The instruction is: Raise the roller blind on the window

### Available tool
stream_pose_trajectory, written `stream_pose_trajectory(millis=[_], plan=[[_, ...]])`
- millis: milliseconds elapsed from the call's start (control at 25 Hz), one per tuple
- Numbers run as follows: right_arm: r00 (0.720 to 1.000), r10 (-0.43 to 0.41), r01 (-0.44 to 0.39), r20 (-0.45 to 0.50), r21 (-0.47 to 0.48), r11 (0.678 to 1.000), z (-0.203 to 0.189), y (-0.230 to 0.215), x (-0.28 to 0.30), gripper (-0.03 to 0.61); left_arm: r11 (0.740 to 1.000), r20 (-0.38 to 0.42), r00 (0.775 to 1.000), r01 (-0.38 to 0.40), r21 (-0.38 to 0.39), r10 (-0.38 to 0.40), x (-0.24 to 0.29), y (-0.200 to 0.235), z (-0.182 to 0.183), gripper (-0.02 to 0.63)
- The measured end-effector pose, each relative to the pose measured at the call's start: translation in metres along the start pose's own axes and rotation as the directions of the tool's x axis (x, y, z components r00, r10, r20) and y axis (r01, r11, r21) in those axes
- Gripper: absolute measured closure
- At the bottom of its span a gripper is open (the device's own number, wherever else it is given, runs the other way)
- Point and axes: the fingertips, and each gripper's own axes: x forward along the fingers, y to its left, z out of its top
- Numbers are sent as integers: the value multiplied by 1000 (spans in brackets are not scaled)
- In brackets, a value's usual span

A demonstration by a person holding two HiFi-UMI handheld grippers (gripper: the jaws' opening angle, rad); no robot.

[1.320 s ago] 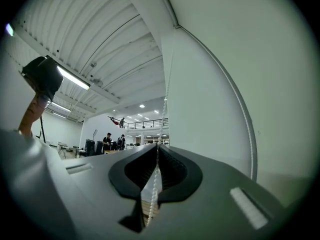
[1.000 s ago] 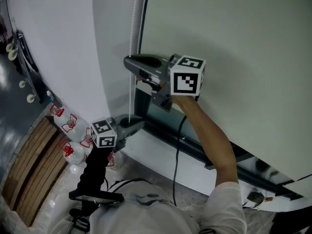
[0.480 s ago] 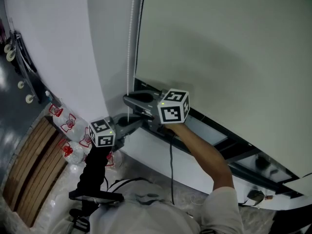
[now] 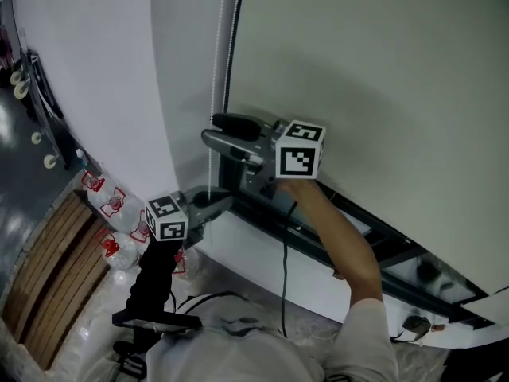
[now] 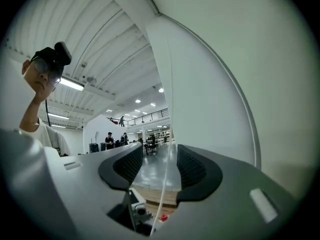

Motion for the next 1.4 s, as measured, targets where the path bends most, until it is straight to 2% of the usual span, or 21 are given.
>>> stream_pose_trajectory(millis=[160,280,400,520,600,640,800,1040,1240,1400], plan=[[996,-29,38,89,-95,995,84,-8,5,385,1000,-3,1000,2,-3,-2,-1,-3,-5,614],[993,-35,52,116,-151,987,131,-9,10,401,1000,-8,1000,-1,-6,1,-1,0,-5,615],[993,-20,43,117,-199,979,159,-1,16,421,1000,-8,1000,-4,-6,4,-2,1,-6,615],[991,-9,37,132,-207,978,172,6,18,462,1000,-8,1000,-6,-7,6,-2,1,-5,615],[989,-24,53,146,-202,978,177,5,18,527,1000,-8,1000,-7,-6,7,-2,1,-5,614],[988,-34,63,149,-195,979,178,4,17,563,1000,-8,1000,-8,-6,7,-2,0,-5,614],[988,-16,38,151,-144,989,175,8,16,565,1000,-8,1000,-7,-14,7,-2,-1,-6,615],[991,2,19,134,-153,988,165,16,14,568,1000,-10,1000,1,-21,-1,-2,-1,-9,614],[995,-18,29,94,-121,992,117,13,13,568,1000,-4,1000,9,-17,-9,0,-2,-7,614],[998,-56,57,5,-105,993,49,7,14,568,1000,0,1000,12,-9,-12,1,-3,-3,614]])
